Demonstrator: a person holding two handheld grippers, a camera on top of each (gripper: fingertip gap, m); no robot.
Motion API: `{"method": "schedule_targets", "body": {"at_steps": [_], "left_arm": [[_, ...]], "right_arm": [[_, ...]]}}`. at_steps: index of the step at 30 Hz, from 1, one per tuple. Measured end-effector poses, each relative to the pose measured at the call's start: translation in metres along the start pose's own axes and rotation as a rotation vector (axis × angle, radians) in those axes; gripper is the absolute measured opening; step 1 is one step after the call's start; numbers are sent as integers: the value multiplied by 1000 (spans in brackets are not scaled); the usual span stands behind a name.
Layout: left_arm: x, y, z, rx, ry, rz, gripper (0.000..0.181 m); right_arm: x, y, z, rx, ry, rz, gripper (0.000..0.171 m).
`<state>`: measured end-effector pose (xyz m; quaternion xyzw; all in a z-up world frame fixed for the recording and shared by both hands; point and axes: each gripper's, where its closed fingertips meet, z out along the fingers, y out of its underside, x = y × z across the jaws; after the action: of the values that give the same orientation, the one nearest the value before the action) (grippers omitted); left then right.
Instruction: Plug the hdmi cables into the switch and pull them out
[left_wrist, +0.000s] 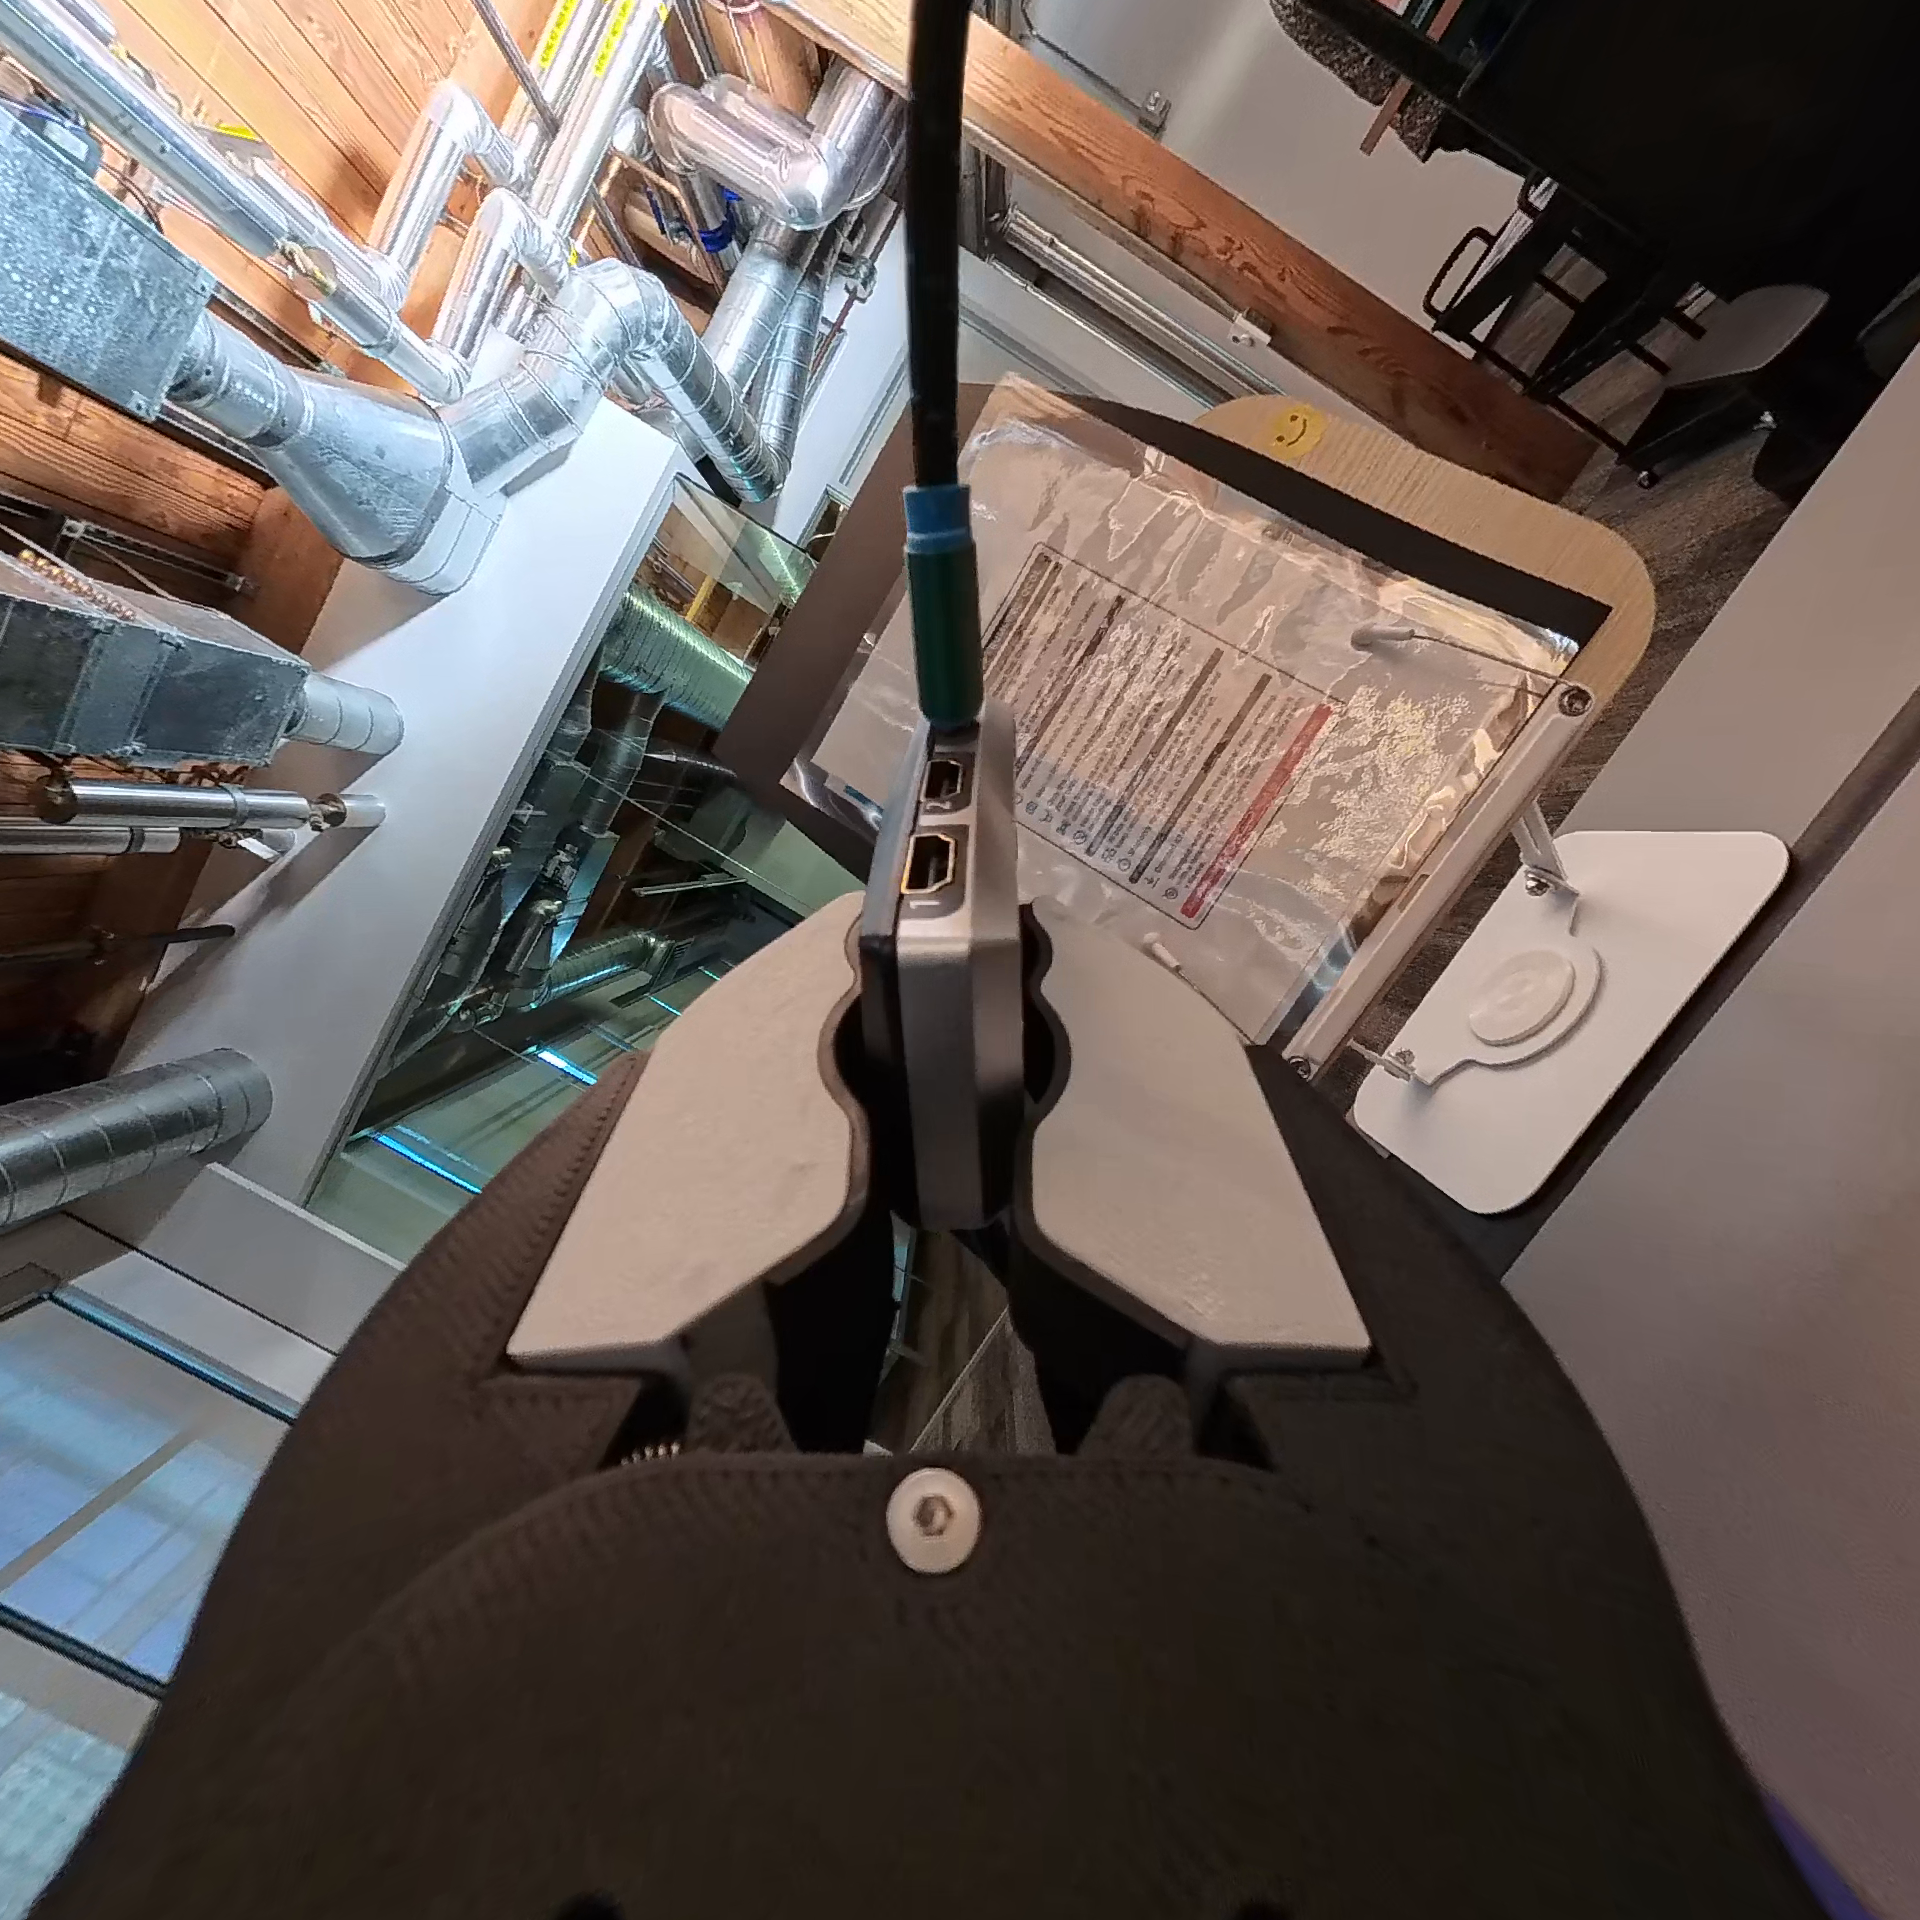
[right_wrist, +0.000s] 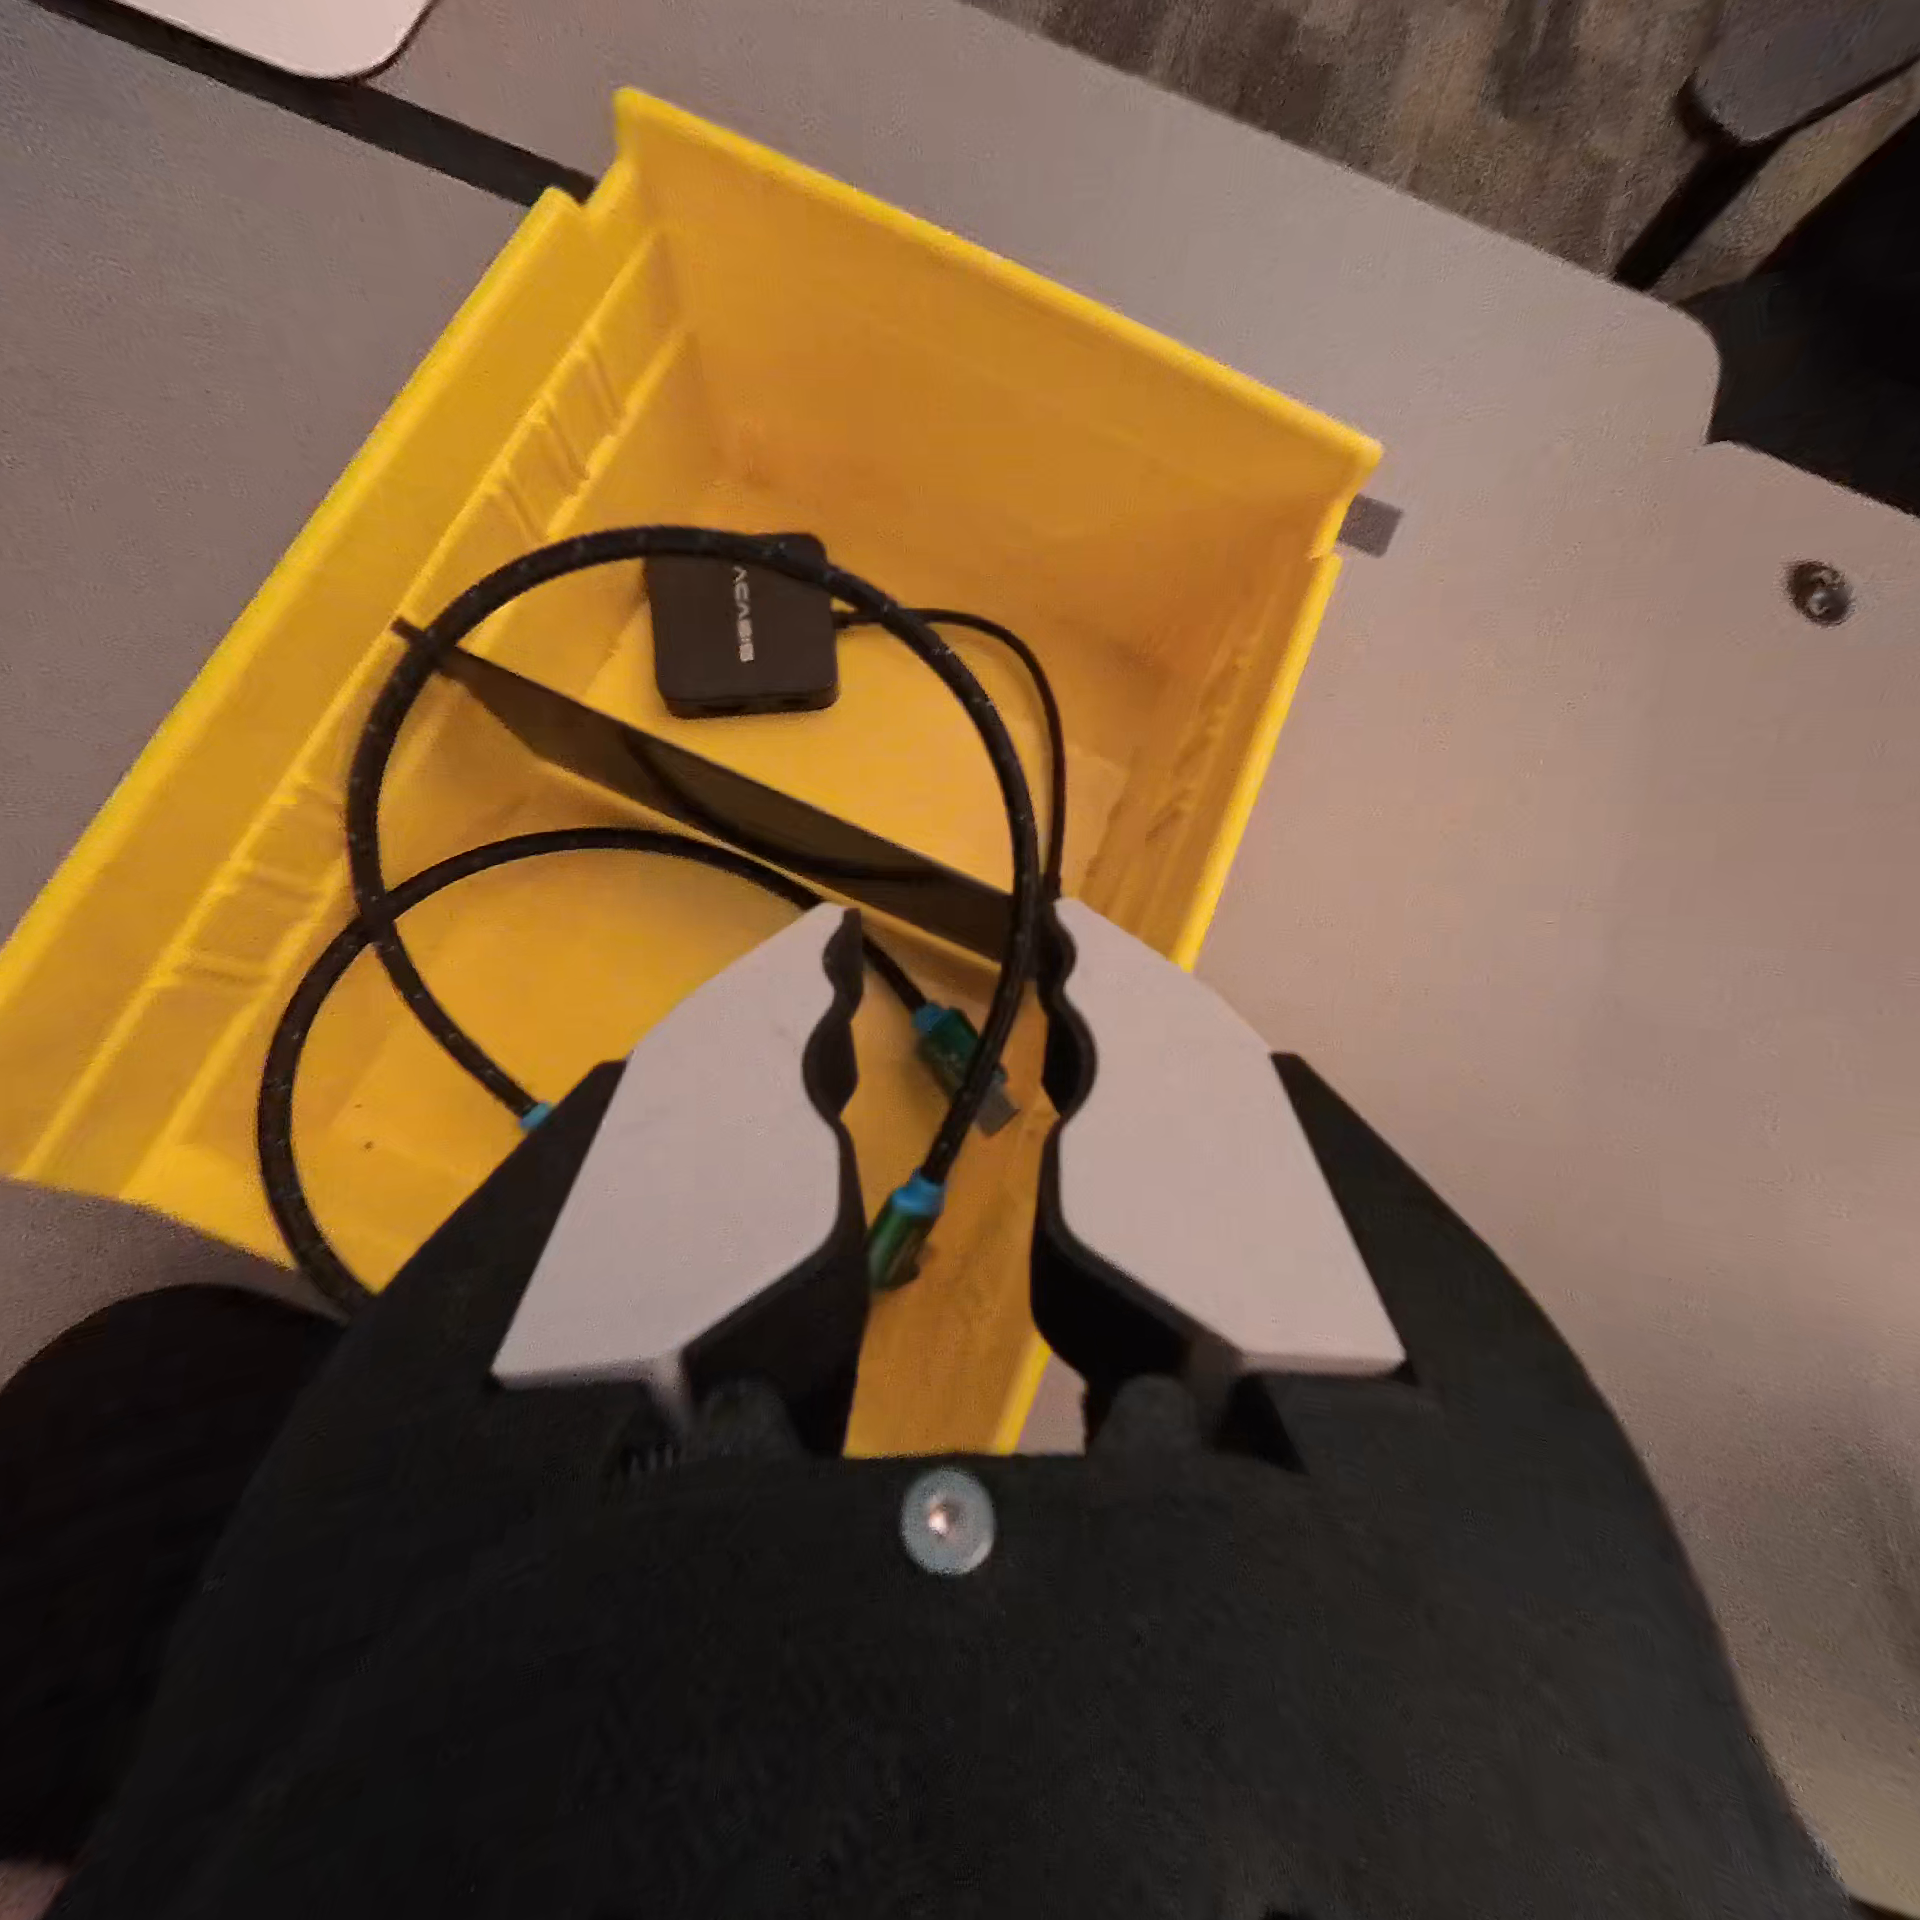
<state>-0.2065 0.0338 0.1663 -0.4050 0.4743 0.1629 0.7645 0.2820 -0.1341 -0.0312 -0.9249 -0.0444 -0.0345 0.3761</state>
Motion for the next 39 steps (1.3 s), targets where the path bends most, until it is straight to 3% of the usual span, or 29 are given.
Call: {"method": "schedule_targets", "body": {"at_steps": [3, 8, 11, 16, 20, 23, 25, 30, 34, 39], "left_arm": [[4, -2, 1, 2, 8, 6, 22], [9, -3, 3, 2, 24, 16, 22], [11, -3, 3, -2, 28, 26, 22], [11, -4, 3, 0, 26, 29, 22], [11, -6, 2, 5, 28, 26, 22], [11, -7, 1, 7, 28, 23, 22], [12, -8, 1, 10, 30, 23, 22], [15, -10, 1, 13, 37, 29, 22], [16, -11, 1, 17, 39, 28, 22], [18, -11, 2, 14, 42, 31, 21]], "right_arm": [[13, -9, 19, 41, 98, -104, 31], [16, 5, 54, -119, 153, -138, 29], [21, 13, 64, -187, 202, -152, 8], [9, -7, 36, -77, 199, -325, 8], [14, -37, -14, 95, 347, -431, 8], [-9, -50, -31, 185, 342, -619, 8], [-24, -40, -17, 115, 274, -682, 8], [-30, 5, 32, -181, 118, -651, 10], [-26, 14, 57, -176, 80, -620, 10], [-27, 17, 55, -161, 60, -636, 10]]}}
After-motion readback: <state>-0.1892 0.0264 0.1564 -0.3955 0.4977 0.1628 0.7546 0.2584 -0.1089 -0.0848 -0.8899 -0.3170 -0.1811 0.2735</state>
